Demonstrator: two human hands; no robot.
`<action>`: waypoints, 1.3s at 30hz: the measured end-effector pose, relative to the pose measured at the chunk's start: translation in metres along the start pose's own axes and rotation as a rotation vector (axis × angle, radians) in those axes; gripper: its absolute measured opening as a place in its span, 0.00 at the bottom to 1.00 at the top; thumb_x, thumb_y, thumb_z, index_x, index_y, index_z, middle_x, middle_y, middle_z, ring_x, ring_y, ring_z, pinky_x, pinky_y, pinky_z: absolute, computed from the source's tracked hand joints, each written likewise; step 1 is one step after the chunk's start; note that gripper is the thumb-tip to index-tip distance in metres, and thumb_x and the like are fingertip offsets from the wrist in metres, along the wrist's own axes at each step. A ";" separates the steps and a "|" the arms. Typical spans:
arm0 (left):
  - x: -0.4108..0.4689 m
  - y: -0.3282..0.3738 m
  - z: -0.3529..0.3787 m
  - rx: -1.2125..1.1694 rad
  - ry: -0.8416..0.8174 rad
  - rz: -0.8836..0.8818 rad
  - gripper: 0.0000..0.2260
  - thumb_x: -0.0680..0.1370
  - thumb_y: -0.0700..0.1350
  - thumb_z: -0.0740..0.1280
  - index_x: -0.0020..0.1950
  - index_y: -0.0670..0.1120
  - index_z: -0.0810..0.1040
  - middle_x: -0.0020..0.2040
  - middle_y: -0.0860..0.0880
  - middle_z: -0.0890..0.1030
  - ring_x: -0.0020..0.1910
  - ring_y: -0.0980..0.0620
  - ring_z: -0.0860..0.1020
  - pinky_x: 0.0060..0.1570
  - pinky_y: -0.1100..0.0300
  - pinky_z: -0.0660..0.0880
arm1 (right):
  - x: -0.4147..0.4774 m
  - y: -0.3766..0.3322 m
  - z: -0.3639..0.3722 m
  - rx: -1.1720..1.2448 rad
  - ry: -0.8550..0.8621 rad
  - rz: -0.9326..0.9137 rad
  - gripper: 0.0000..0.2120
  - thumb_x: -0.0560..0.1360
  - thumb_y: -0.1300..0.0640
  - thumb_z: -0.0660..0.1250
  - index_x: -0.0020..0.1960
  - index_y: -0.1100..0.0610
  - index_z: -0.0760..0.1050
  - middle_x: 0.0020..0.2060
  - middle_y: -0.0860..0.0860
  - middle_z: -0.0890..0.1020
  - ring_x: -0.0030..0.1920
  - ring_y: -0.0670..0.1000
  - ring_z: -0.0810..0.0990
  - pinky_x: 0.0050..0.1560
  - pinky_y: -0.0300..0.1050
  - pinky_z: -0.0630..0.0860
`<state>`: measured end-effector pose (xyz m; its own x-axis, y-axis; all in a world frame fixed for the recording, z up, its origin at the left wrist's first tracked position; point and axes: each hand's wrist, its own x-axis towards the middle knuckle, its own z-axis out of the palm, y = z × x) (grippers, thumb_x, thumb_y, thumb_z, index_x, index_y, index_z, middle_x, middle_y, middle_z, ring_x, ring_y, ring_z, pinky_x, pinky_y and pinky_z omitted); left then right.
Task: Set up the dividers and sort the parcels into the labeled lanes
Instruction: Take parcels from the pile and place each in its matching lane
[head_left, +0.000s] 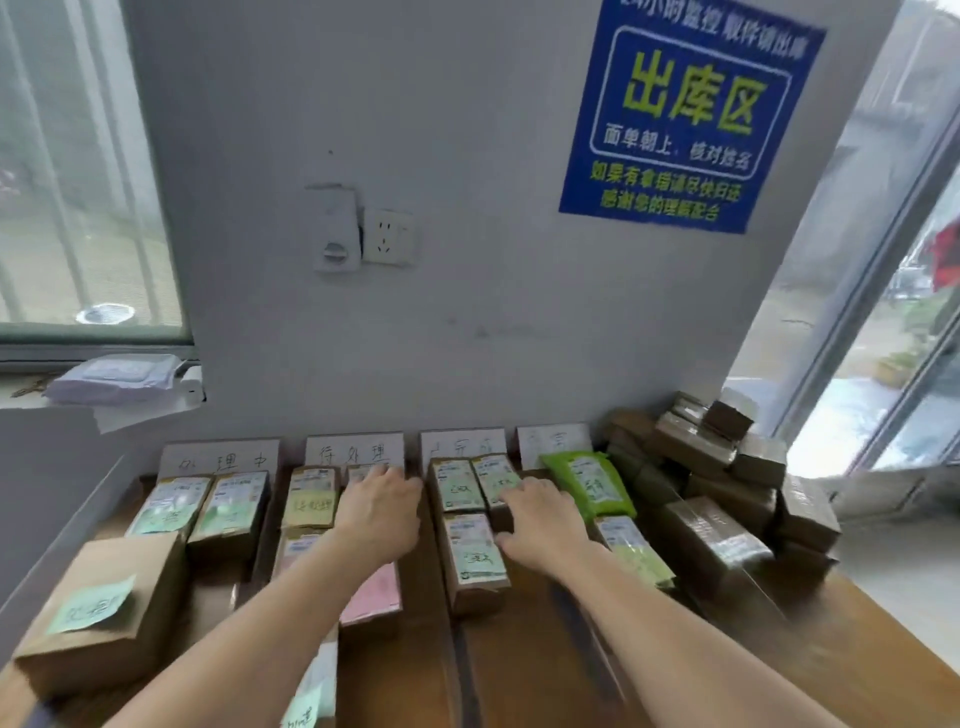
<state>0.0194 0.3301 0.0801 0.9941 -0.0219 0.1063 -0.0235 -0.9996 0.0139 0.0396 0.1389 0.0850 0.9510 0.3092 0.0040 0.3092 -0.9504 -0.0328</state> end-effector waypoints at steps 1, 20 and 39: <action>0.001 0.018 -0.001 -0.012 0.003 0.006 0.17 0.79 0.46 0.63 0.67 0.49 0.73 0.66 0.47 0.74 0.67 0.46 0.70 0.65 0.50 0.69 | -0.009 0.019 -0.004 -0.008 0.005 0.017 0.25 0.76 0.47 0.65 0.72 0.53 0.69 0.67 0.54 0.73 0.68 0.57 0.69 0.67 0.53 0.68; 0.059 0.317 0.025 -0.120 -0.040 0.300 0.20 0.80 0.51 0.61 0.71 0.49 0.69 0.67 0.48 0.72 0.67 0.47 0.69 0.63 0.53 0.70 | -0.102 0.308 -0.004 0.046 -0.027 0.302 0.23 0.77 0.47 0.65 0.71 0.51 0.70 0.66 0.53 0.73 0.68 0.56 0.68 0.67 0.52 0.67; 0.245 0.488 0.051 -0.135 -0.102 0.373 0.18 0.80 0.52 0.62 0.68 0.48 0.72 0.66 0.48 0.73 0.67 0.47 0.69 0.63 0.52 0.69 | 0.001 0.516 0.015 0.039 -0.125 0.444 0.25 0.76 0.44 0.65 0.71 0.49 0.69 0.67 0.51 0.73 0.68 0.54 0.69 0.66 0.50 0.68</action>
<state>0.2572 -0.1636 0.0626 0.9201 -0.3907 0.0293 -0.3912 -0.9119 0.1242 0.1996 -0.3506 0.0533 0.9824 -0.1237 -0.1398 -0.1307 -0.9906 -0.0415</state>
